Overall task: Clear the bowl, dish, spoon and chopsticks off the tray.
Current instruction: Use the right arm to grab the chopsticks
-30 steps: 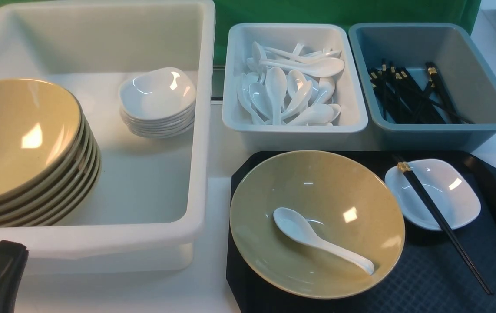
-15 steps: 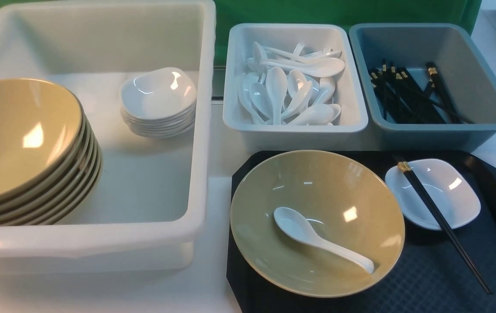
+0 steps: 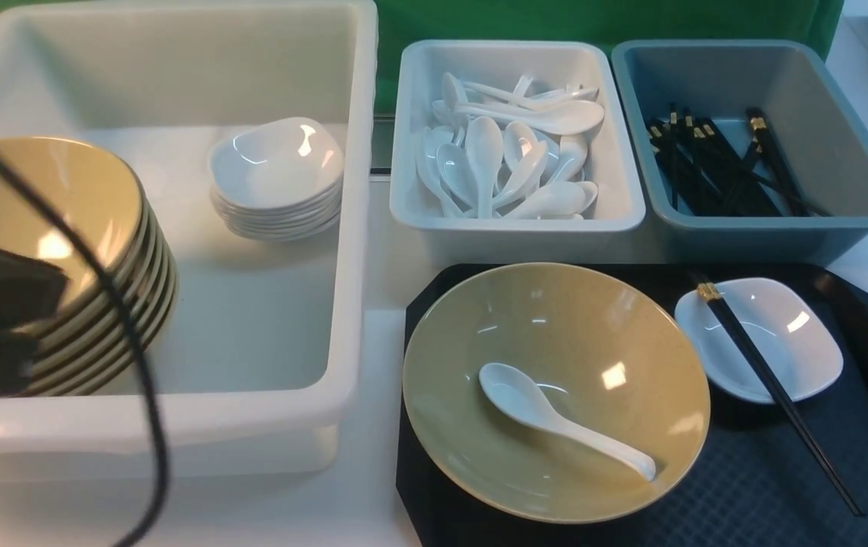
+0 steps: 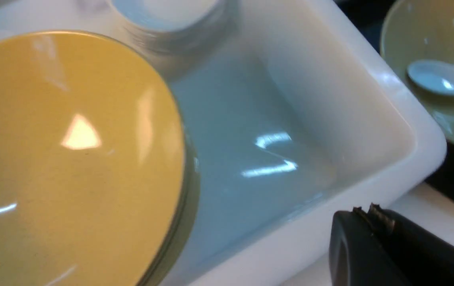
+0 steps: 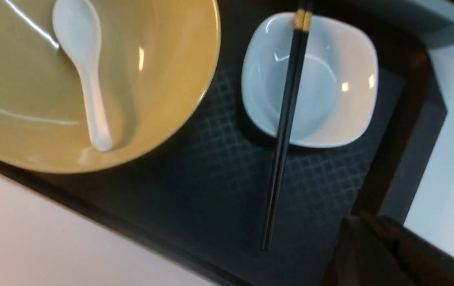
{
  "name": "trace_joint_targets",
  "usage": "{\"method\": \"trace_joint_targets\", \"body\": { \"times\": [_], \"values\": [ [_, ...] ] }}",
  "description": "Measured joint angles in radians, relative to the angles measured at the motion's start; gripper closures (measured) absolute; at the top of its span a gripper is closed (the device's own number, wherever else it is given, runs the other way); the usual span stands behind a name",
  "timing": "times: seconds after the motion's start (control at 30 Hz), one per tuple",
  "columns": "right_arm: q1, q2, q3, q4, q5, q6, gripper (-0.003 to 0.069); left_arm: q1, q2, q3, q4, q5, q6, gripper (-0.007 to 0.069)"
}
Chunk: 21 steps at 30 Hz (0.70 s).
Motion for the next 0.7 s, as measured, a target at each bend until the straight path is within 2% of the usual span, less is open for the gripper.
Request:
{"method": "trace_joint_targets", "body": {
  "times": [0.03, 0.07, 0.2, 0.27, 0.33, 0.5, 0.6, 0.7],
  "values": [
    [0.001, 0.013, 0.000, -0.001, 0.000, 0.000, 0.0624, -0.019, 0.024, -0.007, 0.005, 0.007, -0.001, 0.0636],
    [0.011, 0.063, 0.000, -0.002, -0.004, -0.003, 0.0620, -0.096, 0.081, -0.033, 0.018, 0.023, -0.007, 0.0636],
    [0.046, 0.189, -0.008, -0.004, -0.037, -0.006, 0.0583, -0.249, 0.202, -0.084, 0.022, 0.001, -0.009, 0.0636],
    [0.053, 0.256, -0.027, -0.002, -0.055, -0.004, 0.0533, -0.319, 0.246, -0.097, 0.022, -0.038, -0.010, 0.0636],
    [0.055, 0.349, -0.063, -0.005, -0.082, 0.020, 0.0442, -0.380, 0.279, -0.101, 0.019, -0.075, -0.011, 0.0636],
    [0.051, 0.514, -0.139, -0.022, -0.141, 0.043, 0.0225, -0.446, 0.308, -0.101, 0.000, -0.082, -0.011, 0.0636],
    [0.051, 0.600, -0.174, -0.031, -0.147, 0.042, 0.0165, -0.451, 0.308, -0.101, -0.004, -0.077, -0.010, 0.0636],
    [0.050, 0.699, -0.213, -0.040, -0.156, 0.042, 0.0148, -0.451, 0.308, -0.101, -0.004, -0.074, -0.010, 0.0636]
  ]
}}
